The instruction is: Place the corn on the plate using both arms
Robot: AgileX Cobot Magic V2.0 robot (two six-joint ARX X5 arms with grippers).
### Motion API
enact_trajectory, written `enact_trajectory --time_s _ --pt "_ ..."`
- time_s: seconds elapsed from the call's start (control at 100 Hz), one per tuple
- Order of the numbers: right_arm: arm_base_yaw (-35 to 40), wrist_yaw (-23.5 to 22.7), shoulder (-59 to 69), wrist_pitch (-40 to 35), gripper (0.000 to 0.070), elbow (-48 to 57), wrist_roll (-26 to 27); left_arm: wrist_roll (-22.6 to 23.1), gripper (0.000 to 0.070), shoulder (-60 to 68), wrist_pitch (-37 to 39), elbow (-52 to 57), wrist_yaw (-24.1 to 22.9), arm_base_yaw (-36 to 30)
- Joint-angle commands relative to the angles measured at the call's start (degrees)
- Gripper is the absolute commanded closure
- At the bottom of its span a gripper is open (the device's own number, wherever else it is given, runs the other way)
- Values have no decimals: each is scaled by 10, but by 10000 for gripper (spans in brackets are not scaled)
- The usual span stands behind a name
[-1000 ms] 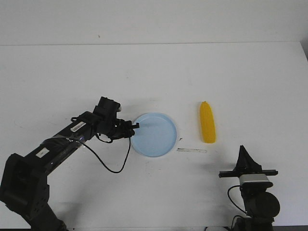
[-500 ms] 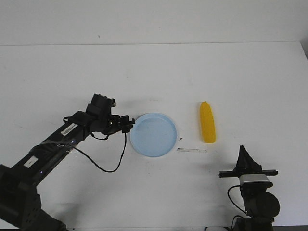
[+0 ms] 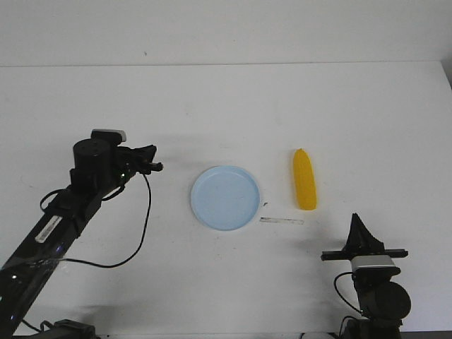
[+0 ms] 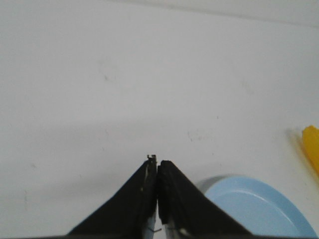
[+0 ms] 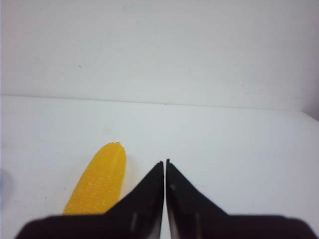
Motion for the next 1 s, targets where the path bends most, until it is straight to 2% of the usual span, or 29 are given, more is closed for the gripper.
enact_trajectory --time_s 0.0,0.14,0.32,0.64,0.99 --pt "1 0 0 7 691 -1 7 61 699 -21 41 -22 -12 3" --pt "1 0 0 7 691 -1 7 102 699 -91 82 -79 -47 13" --pt "1 0 0 7 691 -1 7 103 699 -185 98 -155 -111 44" --pt "1 0 0 7 691 -1 7 103 699 -372 99 -294 -112 91" --pt "1 0 0 6 691 -1 7 103 699 -605 77 -421 -115 97"
